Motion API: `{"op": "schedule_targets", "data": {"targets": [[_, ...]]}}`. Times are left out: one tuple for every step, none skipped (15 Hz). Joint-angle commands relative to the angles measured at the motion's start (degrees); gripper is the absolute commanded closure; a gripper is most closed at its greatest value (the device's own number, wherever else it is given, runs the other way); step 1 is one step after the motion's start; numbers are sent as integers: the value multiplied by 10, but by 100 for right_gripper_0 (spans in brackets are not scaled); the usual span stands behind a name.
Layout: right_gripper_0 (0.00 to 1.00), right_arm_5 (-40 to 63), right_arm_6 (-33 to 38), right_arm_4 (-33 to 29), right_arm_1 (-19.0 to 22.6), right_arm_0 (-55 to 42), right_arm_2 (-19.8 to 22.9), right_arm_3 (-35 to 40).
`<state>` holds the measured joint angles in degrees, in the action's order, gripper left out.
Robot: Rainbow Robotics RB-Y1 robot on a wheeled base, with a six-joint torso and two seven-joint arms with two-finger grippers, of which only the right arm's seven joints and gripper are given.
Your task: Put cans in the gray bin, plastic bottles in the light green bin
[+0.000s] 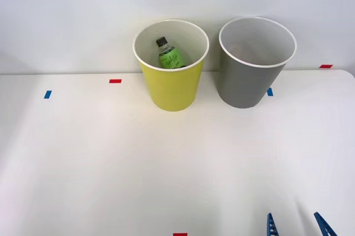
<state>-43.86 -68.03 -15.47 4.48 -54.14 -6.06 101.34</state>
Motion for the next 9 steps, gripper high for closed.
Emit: {"op": "schedule_targets", "data": {"targets": [[0,0,0,0,0,0,0,0],[0,0,0,0,0,0,0,0],[0,0,0,0,0,0,0,0],[0,0,0,0,0,0,0,0],[0,0,0,0,0,0,0,0],[0,0,0,0,0,0,0,0],[0,0,0,0,0,0,0,0],[0,0,0,0,0,0,0,0],[0,0,0,0,0,0,0,0]]}}
